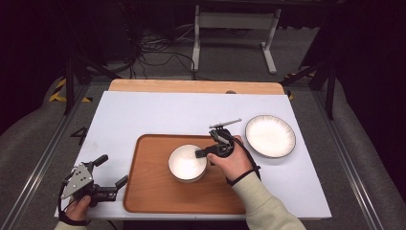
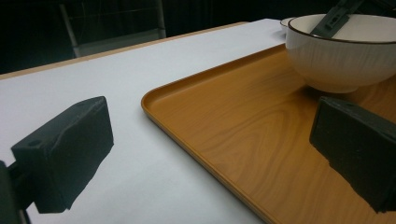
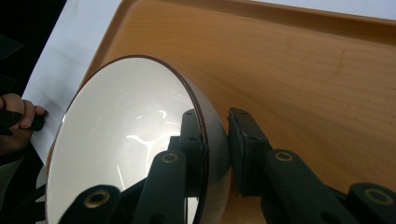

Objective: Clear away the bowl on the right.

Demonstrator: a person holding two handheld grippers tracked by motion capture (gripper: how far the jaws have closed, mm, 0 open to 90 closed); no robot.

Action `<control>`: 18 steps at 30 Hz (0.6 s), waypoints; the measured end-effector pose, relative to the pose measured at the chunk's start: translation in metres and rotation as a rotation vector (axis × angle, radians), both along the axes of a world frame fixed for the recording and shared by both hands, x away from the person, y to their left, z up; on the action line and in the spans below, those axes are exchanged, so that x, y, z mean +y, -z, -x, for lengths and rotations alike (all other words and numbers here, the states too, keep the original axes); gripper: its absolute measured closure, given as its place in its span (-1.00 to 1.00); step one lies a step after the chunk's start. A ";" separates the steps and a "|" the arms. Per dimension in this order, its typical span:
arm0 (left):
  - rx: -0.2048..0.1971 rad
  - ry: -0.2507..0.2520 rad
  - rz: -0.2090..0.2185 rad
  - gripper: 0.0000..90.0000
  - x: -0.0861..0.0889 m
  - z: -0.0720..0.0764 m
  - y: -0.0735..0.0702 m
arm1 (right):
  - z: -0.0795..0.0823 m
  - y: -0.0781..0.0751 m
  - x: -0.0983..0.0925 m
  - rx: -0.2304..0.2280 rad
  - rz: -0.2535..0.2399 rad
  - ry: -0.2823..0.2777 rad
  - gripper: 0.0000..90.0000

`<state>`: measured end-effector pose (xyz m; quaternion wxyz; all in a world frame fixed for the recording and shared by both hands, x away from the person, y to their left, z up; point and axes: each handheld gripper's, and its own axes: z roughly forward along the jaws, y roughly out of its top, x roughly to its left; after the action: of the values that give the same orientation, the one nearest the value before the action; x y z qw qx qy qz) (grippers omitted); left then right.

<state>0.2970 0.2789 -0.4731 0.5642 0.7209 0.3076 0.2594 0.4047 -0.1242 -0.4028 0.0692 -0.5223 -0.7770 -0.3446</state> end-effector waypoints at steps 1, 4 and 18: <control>0.000 0.000 0.000 -0.99 0.000 0.000 0.000 | 0.000 0.001 0.000 0.002 0.000 0.001 0.71; 0.000 0.000 0.000 -0.99 0.000 0.000 0.000 | -0.001 0.003 0.000 0.002 0.005 0.001 0.70; 0.000 0.000 -0.001 -0.99 0.000 0.000 0.000 | 0.000 0.009 0.001 0.003 0.014 -0.006 0.69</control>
<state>0.2970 0.2788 -0.4731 0.5640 0.7211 0.3074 0.2598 0.4047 -0.1233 -0.4123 0.0677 -0.5211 -0.7808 -0.3380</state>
